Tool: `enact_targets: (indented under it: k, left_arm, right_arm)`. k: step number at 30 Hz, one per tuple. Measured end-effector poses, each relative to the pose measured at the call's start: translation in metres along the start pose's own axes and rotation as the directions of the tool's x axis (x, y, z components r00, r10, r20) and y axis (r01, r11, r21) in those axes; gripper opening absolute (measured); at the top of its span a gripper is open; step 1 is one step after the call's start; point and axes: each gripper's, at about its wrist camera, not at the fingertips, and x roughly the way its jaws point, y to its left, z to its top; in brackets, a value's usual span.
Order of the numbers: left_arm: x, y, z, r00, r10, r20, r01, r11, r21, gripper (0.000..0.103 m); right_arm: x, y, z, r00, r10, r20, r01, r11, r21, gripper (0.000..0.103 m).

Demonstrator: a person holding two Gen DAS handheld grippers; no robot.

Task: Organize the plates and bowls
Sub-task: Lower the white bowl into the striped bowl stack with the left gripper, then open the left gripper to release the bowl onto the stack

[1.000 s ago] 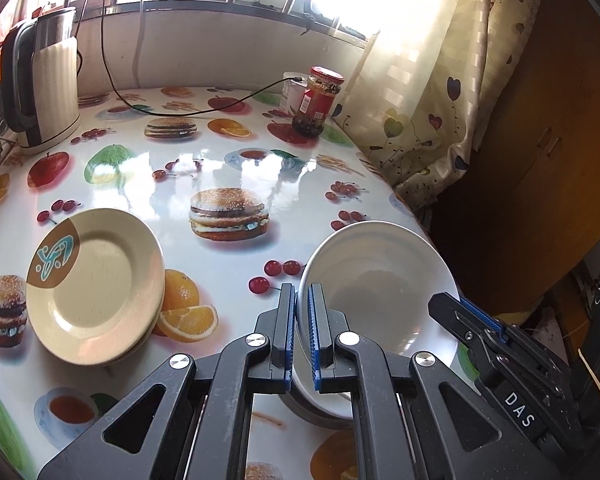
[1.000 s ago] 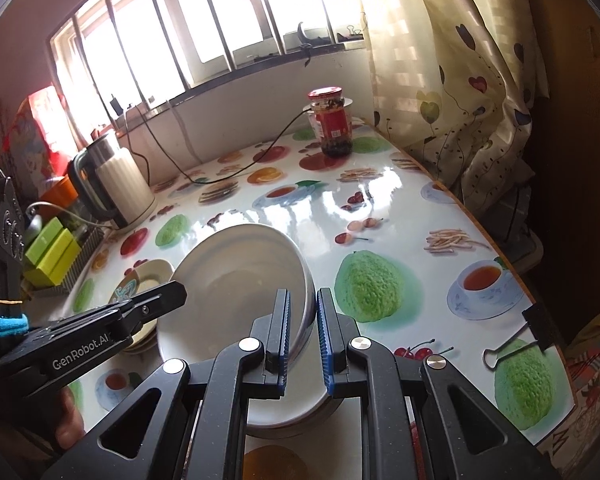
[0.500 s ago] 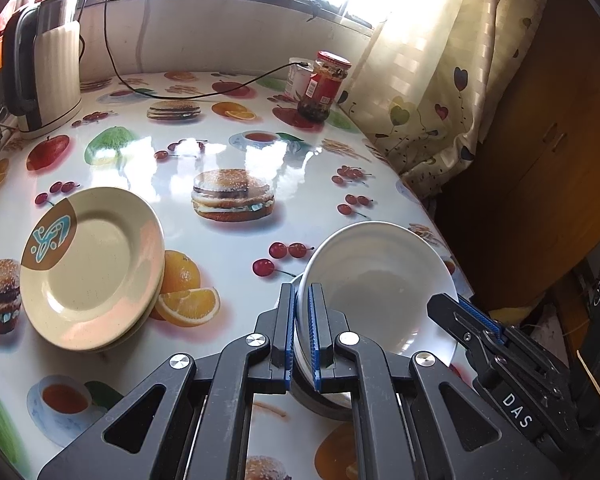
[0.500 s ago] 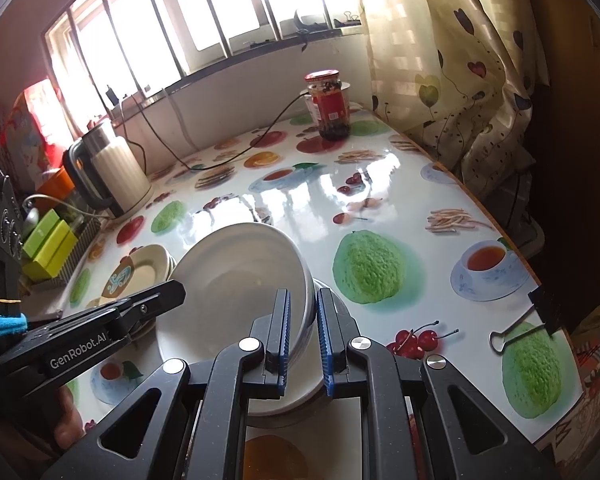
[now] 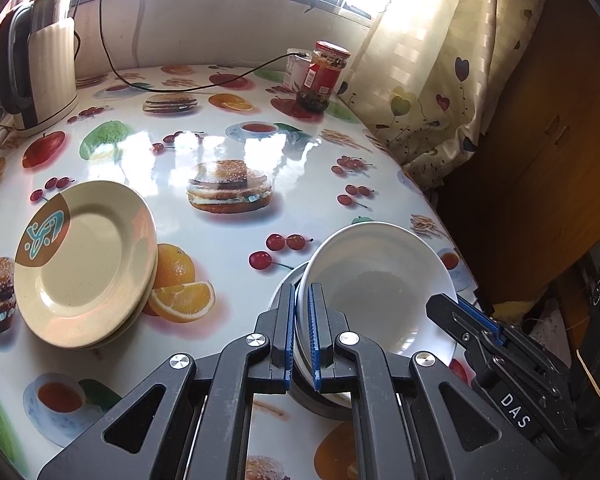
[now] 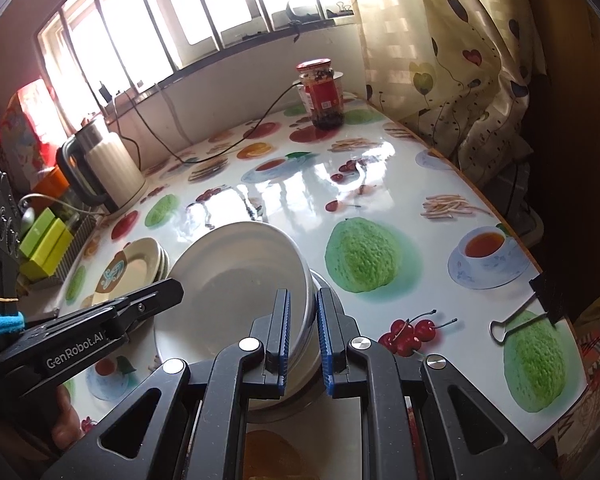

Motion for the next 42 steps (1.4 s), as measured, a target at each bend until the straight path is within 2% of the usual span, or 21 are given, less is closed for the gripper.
enact_targets:
  k: [42]
  left_arm:
    - [-0.0024, -0.0005, -0.0031, 1.0, -0.005, -0.006, 0.005, 1.0, -0.01, 0.006]
  right_arm:
    - [0.0034, -0.0045, -0.0011, 1.0, 0.015, -0.019, -0.014, 0.999, 0.043, 0.015]
